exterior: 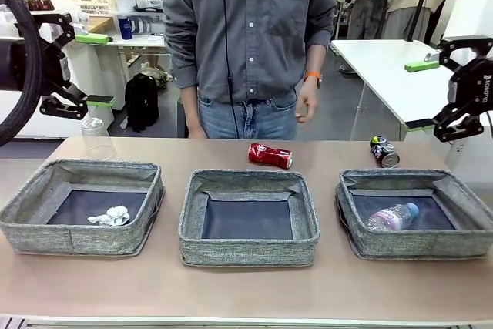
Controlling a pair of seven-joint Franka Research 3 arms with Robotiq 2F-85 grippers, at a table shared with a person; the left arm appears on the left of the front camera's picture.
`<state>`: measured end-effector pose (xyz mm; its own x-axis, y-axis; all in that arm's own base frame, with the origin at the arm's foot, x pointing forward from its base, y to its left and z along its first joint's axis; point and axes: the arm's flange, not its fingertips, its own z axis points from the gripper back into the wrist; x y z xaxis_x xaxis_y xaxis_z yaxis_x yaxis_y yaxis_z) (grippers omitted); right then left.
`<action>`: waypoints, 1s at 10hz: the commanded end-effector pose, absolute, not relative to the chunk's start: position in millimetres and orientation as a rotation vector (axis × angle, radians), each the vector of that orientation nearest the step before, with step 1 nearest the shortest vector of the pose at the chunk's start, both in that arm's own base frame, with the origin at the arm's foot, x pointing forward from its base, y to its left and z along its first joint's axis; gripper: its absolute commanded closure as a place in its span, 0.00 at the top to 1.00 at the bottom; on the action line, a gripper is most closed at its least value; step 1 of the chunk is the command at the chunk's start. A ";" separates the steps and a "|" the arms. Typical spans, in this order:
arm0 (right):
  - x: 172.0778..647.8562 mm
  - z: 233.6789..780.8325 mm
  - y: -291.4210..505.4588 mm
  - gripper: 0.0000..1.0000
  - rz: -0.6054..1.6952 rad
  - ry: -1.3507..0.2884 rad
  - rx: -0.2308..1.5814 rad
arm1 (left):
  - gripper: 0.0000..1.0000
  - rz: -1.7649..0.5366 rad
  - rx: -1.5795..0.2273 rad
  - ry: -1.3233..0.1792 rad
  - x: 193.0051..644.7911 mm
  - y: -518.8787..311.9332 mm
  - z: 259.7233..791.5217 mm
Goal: Sort the waste into the appropriate baskets.
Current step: Pick up the waste item pointed out by the person.
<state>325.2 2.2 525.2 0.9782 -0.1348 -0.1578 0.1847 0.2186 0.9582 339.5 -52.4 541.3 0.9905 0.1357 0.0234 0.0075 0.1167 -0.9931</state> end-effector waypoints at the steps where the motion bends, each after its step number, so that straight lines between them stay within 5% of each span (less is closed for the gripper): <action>1: 324.9 531.0 2.9 1.00 -0.241 0.055 1.345 | 1.00 0.089 -1.472 -0.123 338.5 -54.0 544.1; 10: 325.2 525.2 2.2 1.00 -0.222 0.044 1.332 | 1.00 0.089 -1.472 -0.123 338.5 -54.0 544.1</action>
<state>325.2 2.2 525.1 0.9782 -0.1347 -0.1581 0.1849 0.2187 0.9581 339.5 -52.4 541.3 0.9905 0.1355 0.0234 0.0075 0.1165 -0.9932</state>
